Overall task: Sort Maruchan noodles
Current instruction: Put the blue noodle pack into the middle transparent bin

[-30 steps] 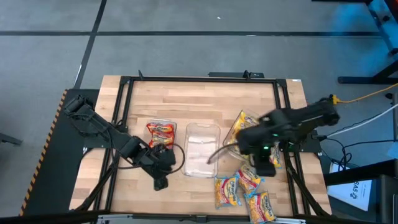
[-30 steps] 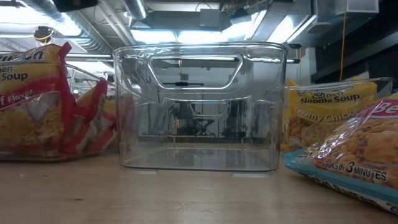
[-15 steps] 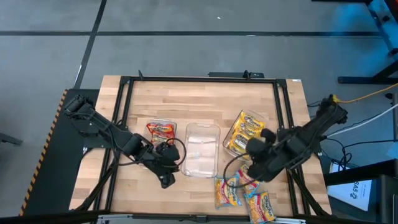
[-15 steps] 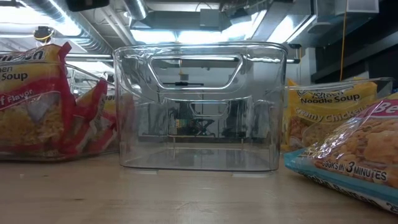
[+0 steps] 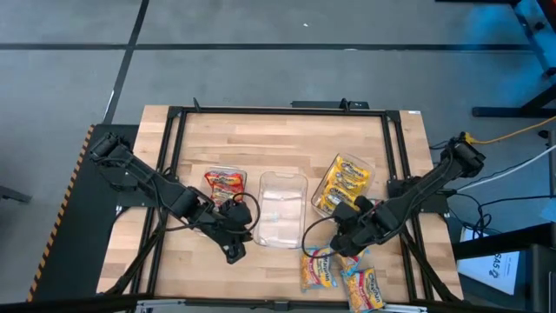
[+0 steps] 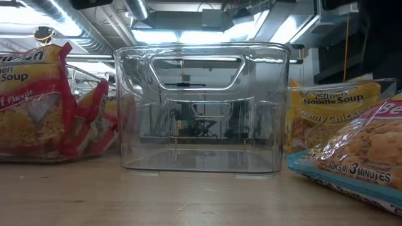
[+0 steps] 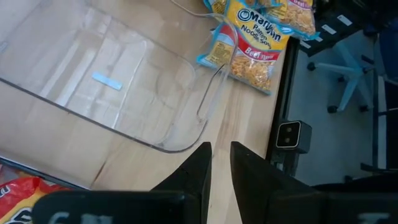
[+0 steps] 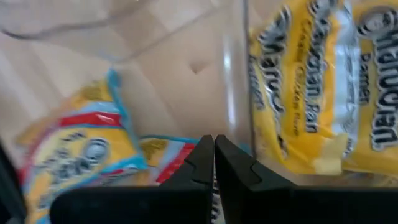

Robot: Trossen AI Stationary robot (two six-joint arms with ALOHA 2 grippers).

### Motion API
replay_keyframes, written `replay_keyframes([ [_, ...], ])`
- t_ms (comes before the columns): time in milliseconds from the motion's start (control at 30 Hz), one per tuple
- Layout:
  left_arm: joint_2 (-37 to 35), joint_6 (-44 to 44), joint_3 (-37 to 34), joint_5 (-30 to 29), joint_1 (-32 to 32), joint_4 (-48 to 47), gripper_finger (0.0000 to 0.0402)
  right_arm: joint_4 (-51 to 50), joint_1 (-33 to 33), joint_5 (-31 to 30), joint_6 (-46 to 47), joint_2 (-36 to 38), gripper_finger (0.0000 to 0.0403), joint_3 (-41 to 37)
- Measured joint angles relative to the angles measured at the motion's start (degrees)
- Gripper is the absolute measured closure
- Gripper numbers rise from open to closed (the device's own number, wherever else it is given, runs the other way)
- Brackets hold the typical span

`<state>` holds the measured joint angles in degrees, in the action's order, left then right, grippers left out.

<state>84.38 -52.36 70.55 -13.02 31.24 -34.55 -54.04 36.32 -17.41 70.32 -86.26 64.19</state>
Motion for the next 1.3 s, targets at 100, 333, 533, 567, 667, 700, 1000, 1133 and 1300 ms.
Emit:
replay_keyframes([
  [100,0.0,0.0,0.0,-0.6,0.0,0.4,0.0348,0.0,0.0,0.4,0.2,0.0,0.0389,-2.2],
  [333,0.0,0.0,0.0,-2.4,0.0,3.1,0.0348,-5.7,-2.2,0.7,0.2,0.0,0.0389,-4.4],
  [533,0.0,0.0,0.0,-2.4,0.0,4.1,0.0348,-9.1,-3.8,5.0,0.2,0.0,0.0389,-4.4],
  [567,0.0,0.0,0.0,-2.4,0.0,4.1,0.0348,-9.1,-3.8,5.0,0.2,0.0,0.0389,-4.4],
  [667,0.0,0.0,0.0,-2.4,0.0,4.3,0.0348,-9.8,-3.8,4.7,0.3,0.0,0.0389,-4.4],
  [700,0.0,0.0,0.0,-2.4,0.0,4.3,0.0348,-10.2,-3.8,4.7,0.8,0.0,0.0389,-4.4],
  [1000,0.0,0.0,0.0,-2.4,0.0,4.3,0.0348,-18.3,-3.7,0.0,7.7,0.0,0.0389,-4.3],
  [1133,0.0,-0.1,0.0,-2.4,0.0,4.3,0.0348,-18.4,-3.7,2.1,9.2,0.0,0.0389,-4.3],
  [1300,0.0,-0.1,0.0,-2.4,0.0,4.7,0.0348,-18.5,-3.7,12.4,10.9,0.0,0.0389,-4.3],
])
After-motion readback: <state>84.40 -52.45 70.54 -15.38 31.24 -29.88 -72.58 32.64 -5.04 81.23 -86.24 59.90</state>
